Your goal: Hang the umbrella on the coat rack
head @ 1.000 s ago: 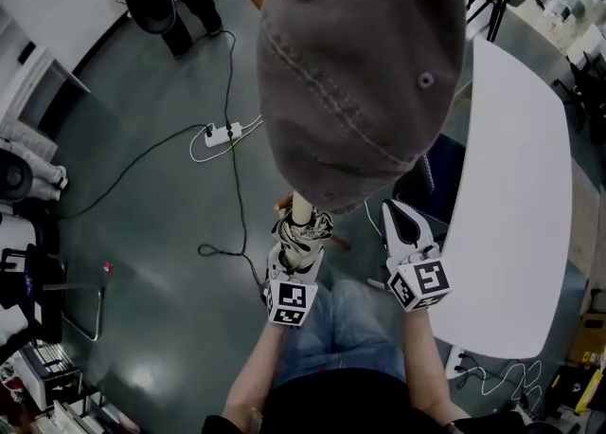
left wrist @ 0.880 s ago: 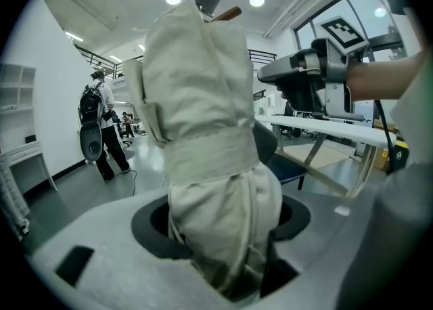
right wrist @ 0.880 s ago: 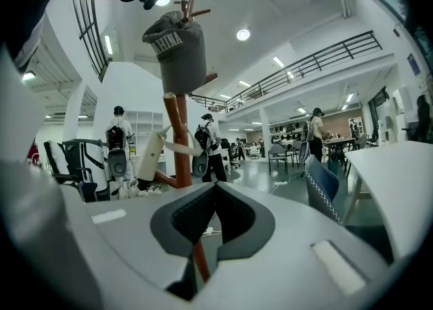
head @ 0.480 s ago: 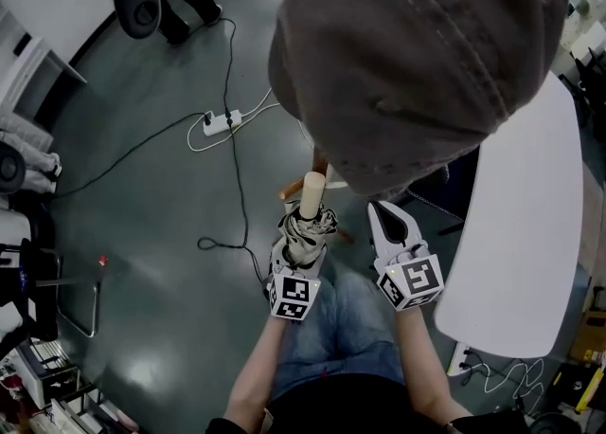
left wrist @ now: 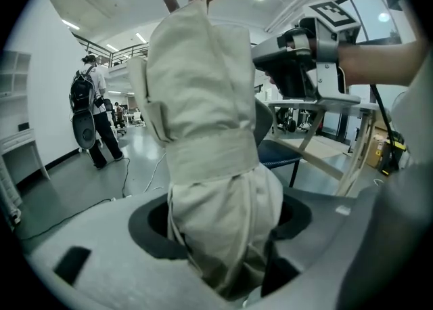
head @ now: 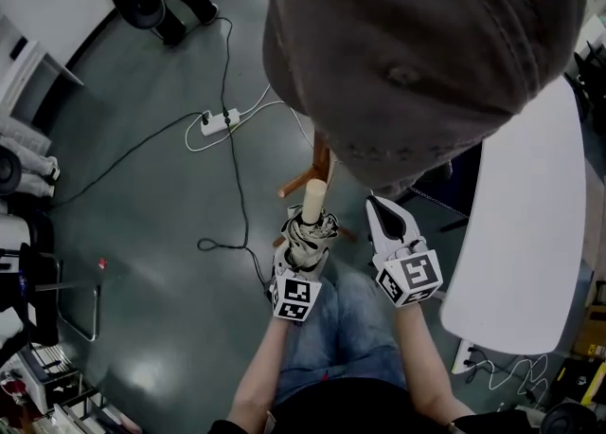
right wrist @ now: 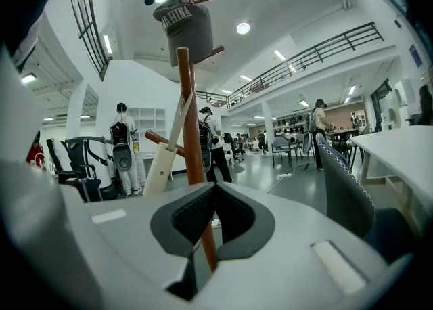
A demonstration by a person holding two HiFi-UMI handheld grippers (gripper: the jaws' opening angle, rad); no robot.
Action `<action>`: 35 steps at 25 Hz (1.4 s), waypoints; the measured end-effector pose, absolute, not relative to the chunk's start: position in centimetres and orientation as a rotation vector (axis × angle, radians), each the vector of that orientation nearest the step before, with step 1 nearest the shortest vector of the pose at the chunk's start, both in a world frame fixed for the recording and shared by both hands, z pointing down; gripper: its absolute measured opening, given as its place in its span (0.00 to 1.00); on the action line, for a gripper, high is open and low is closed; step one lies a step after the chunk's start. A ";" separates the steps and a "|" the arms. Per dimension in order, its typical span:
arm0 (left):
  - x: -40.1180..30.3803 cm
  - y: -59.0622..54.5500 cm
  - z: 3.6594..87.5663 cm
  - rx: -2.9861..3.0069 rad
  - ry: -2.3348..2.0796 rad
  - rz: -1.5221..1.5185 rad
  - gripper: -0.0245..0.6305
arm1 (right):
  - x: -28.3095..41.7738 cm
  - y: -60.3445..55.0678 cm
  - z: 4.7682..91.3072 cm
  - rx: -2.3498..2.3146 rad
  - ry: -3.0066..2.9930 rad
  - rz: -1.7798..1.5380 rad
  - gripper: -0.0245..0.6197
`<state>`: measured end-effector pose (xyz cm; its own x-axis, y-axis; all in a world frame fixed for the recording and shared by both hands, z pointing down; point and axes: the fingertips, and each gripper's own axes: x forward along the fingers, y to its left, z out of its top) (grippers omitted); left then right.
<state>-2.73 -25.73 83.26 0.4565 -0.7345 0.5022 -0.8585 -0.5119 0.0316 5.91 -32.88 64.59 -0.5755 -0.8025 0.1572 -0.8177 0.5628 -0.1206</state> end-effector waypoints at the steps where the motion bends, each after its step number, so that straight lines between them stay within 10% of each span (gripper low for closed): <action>1: -2.6 -25.9 83.4 2.431 -1.361 0.632 0.50 | 6.0 -32.9 64.7 1.405 -2.697 0.277 0.05; 15: -2.8 -24.5 82.2 2.451 -1.367 0.682 0.69 | 6.7 -32.3 63.6 1.416 -2.672 0.311 0.05; 30: -8.6 -25.6 54.1 2.420 -1.715 0.331 0.09 | 9.1 -31.0 51.3 1.484 -2.645 0.348 0.05; 35: -9.4 -26.7 48.2 2.417 -1.766 0.287 0.05 | 10.7 -30.9 46.6 1.528 -2.653 0.323 0.05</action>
